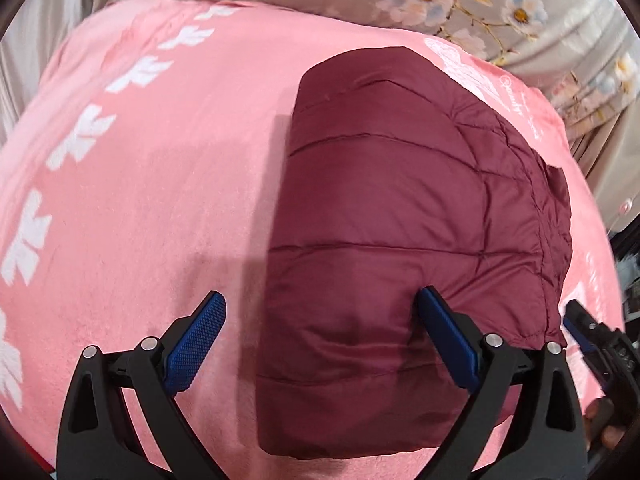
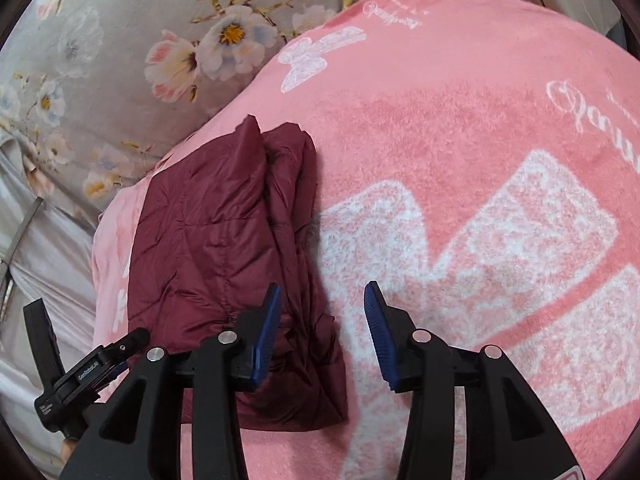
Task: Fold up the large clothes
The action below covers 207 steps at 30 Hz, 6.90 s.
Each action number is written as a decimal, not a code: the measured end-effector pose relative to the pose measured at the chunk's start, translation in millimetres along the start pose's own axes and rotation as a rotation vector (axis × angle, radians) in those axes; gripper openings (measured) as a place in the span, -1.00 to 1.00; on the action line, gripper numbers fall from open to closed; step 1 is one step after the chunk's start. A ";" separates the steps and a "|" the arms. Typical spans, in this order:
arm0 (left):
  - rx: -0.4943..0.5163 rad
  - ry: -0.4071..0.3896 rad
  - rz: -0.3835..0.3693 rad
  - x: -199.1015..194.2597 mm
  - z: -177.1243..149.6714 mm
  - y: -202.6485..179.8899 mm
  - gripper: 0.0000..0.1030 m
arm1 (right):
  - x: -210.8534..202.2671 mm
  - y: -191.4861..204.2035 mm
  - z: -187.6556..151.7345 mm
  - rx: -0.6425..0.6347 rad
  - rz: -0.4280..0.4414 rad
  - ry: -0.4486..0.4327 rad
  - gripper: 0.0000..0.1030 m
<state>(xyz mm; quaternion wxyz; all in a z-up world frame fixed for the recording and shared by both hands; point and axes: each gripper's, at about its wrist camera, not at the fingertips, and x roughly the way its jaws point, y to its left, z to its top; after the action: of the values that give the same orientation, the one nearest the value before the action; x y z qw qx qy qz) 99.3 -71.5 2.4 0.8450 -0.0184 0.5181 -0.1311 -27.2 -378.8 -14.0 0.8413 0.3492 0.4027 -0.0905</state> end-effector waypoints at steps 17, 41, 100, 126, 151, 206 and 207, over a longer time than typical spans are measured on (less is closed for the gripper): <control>0.330 -0.036 -0.024 -53.0 -64.6 -56.3 0.83 | 0.4 46.8 -4.6 -0.165 0.022 0.001 -0.84; 0.231 -0.036 0.148 -48.2 -56.8 8.8 0.72 | -17.8 23.8 -3.7 -0.139 0.035 -0.031 -0.71; 0.156 -0.139 -0.164 -39.4 21.3 -60.4 -0.29 | 4.4 43.0 12.2 -0.073 0.118 -0.053 -0.80; 0.280 -0.530 -0.307 -220.2 29.3 -54.2 -0.34 | -165.1 159.2 9.3 -0.313 0.190 -0.472 -0.81; 0.225 -0.739 -0.194 -184.2 141.2 89.0 -0.33 | -26.1 323.3 61.3 -0.544 0.354 -0.422 -0.81; 0.058 -0.246 0.139 34.0 153.7 92.0 0.56 | 189.5 284.3 16.8 -0.596 -0.102 -0.117 -1.00; 0.051 -0.237 0.144 42.8 152.8 92.4 0.60 | 195.2 279.5 19.7 -0.593 -0.106 -0.117 -1.00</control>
<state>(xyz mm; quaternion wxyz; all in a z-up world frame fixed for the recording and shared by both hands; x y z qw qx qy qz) 270.9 -8.6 20.3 0.9077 0.0249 0.4112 -0.0801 234.8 -159.9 -6.2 0.9223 0.0610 0.3802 -0.0326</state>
